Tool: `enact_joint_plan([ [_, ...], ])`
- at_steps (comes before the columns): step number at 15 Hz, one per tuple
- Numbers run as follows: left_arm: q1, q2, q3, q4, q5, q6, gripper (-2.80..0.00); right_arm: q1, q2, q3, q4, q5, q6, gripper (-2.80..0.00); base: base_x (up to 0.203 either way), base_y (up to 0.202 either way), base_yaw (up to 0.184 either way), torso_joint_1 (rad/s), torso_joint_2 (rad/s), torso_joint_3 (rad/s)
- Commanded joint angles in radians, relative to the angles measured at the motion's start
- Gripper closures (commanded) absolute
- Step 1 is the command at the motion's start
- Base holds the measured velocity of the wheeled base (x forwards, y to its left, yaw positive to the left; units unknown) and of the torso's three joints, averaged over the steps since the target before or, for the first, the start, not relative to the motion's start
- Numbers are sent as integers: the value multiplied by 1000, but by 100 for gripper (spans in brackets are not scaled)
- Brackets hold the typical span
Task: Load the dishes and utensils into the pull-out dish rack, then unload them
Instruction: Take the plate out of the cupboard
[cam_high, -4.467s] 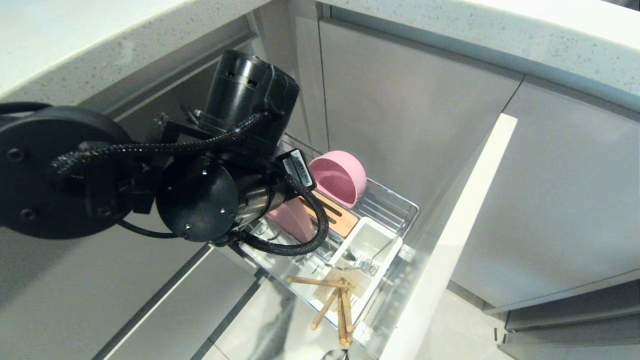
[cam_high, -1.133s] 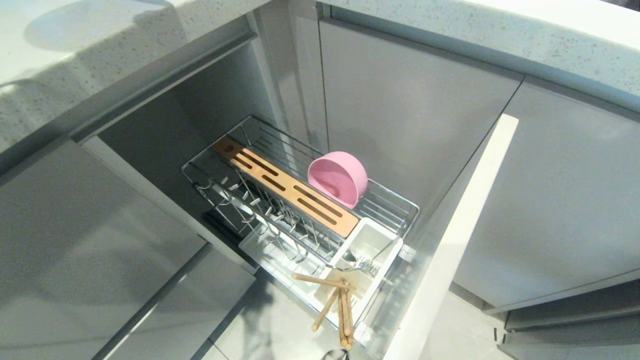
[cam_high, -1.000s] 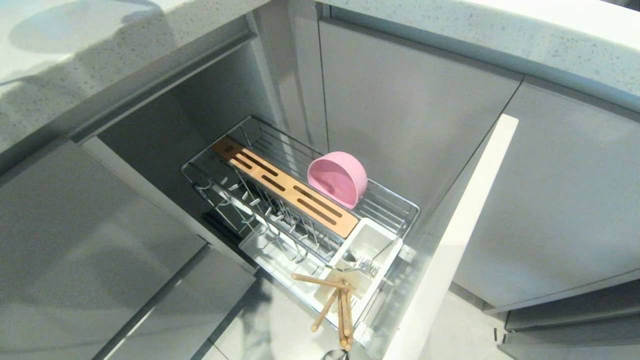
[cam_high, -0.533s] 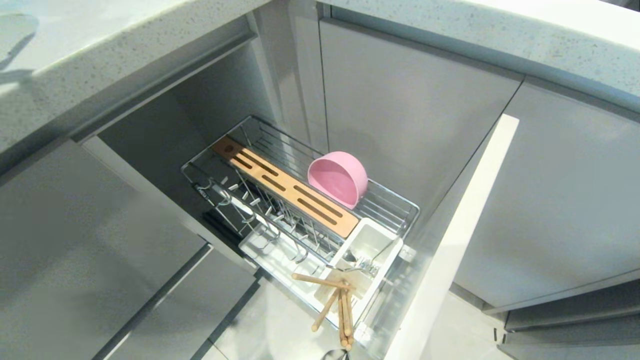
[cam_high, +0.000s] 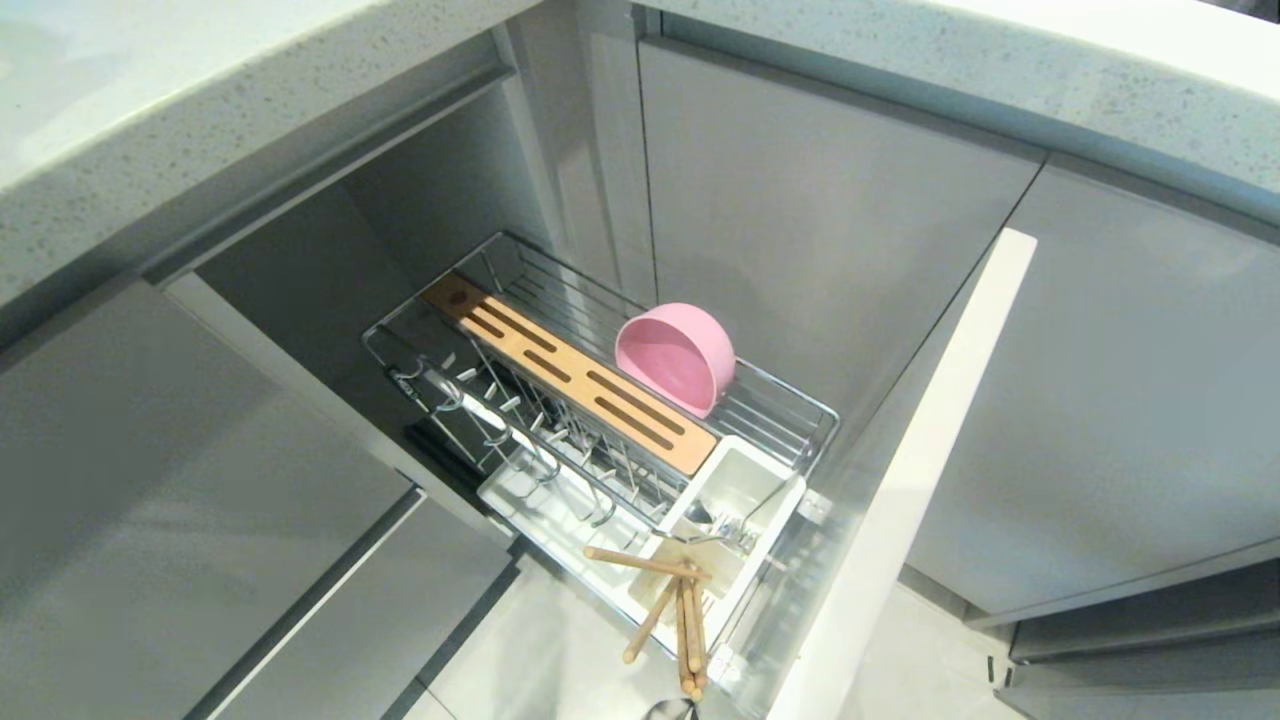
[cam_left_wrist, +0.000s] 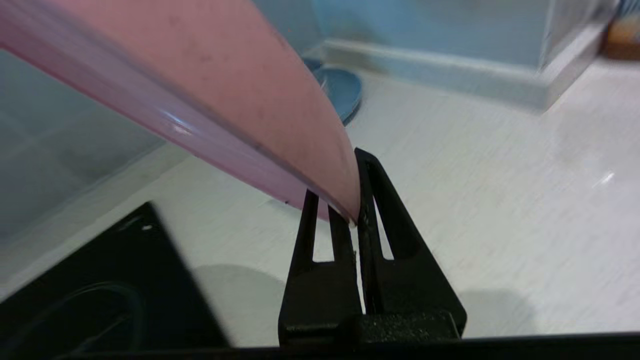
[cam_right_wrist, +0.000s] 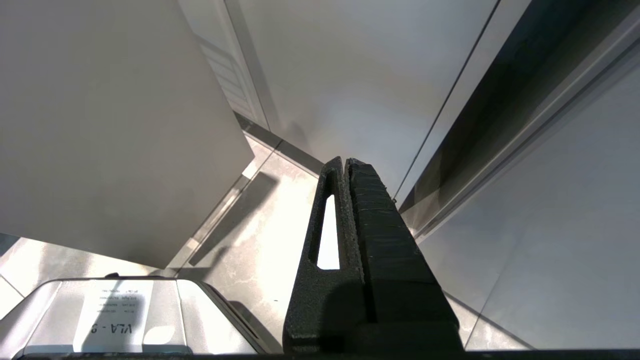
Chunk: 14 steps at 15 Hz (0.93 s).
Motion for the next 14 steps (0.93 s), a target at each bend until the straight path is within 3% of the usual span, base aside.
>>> enact_joint_plan([
  [1,161,-48,-3,94,-124,11,0,0,0,2,0,0,0,0,0,0,0,0,0,0],
  [3,326,-102,-5,257,-321,23,0,0,0,1,0,0,0,0,0,0,0,0,0,0],
  [4,397,-124,-5,332,-387,34,0,0,0,2,0,0,0,0,0,0,0,0,0,0],
  [9,739,-149,9,487,-555,139,0,0,0,1,0,0,0,0,0,0,0,0,0,0],
  [10,771,-150,19,538,-586,192,0,0,0,2,0,0,0,0,0,0,0,0,0,0],
  [14,782,-137,-5,761,-605,301,0,0,0,2,0,0,0,0,0,0,0,0,0,0],
])
